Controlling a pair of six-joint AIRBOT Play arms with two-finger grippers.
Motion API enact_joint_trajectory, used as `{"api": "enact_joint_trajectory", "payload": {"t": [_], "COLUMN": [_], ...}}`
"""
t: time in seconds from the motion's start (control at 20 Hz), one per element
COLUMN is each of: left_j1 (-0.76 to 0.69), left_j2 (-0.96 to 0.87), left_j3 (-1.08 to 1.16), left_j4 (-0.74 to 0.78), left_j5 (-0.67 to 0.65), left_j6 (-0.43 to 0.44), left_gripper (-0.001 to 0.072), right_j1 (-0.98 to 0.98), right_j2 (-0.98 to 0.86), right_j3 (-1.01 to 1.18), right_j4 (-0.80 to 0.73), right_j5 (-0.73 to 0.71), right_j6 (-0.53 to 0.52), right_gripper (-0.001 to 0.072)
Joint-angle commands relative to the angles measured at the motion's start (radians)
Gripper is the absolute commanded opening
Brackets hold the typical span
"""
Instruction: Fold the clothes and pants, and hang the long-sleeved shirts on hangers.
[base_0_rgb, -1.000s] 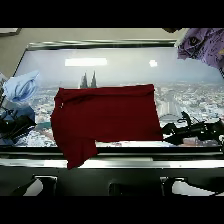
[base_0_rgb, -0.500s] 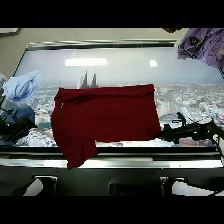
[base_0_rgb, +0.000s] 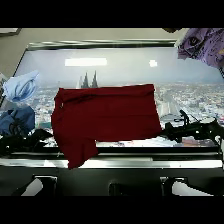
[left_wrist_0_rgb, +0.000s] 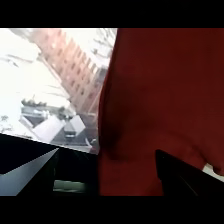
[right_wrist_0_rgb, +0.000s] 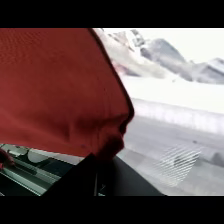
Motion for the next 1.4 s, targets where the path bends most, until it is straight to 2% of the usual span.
{"api": "enact_joint_trajectory", "payload": {"t": [0.0, 0.35, 0.6, 0.7, 0.75, 0.8, 0.85, 1.05, 1.15, 1.35], "left_j1": [0.0, -0.003, -0.097, -0.127, -0.129, -0.129, -0.131, -0.143, -0.189, -0.29], "left_j2": [-0.039, -0.119, -0.16, -0.18, -0.182, -0.182, -0.182, -0.182, -0.182, -0.182], "left_j3": [-0.058, -0.058, -0.053, -0.047, -0.047, -0.045, -0.036, 0.075, 0.181, 0.51], "left_j4": [-0.111, -0.192, -0.2, -0.201, -0.203, -0.204, -0.204, -0.204, -0.204, -0.156], "left_j5": [0.023, 0.051, 0.092, 0.1, 0.112, 0.117, 0.116, 0.078, 0.074, 0.079], "left_j6": [0.102, 0.156, 0.155, 0.155, 0.155, 0.155, 0.155, 0.134, 0.111, 0.028], "left_gripper": [0.0704, 0.0697, 0.0687, 0.0427, 0.0247, 0.0101, 0.0024, 0.0019, 0.0018, 0.0017], "right_j1": [0.001, 0.001, 0.001, 0.001, 0.001, 0.001, 0.001, 0.012, 0.085, 0.287], "right_j2": [0.009, 0.009, 0.01, 0.01, 0.01, 0.01, 0.01, 0.03, 0.052, 0.055], "right_j3": [0.0, 0.0, 0.0, 0.0, 0.0, 0.0, 0.0, 0.045, 0.138, 0.507], "right_j4": [0.006, 0.006, 0.006, 0.006, 0.006, 0.006, 0.01, 0.091, 0.073, -0.123], "right_j5": [0.008, 0.016, 0.019, 0.025, 0.027, 0.03, 0.035, 0.056, 0.022, -0.089], "right_j6": [0.005, 0.016, 0.016, 0.016, 0.016, 0.015, 0.015, -0.042, -0.037, 0.152], "right_gripper": [0.003, 0.003, 0.003, 0.003, 0.003, 0.003, 0.0029, 0.0028, 0.0028, 0.0028]}}
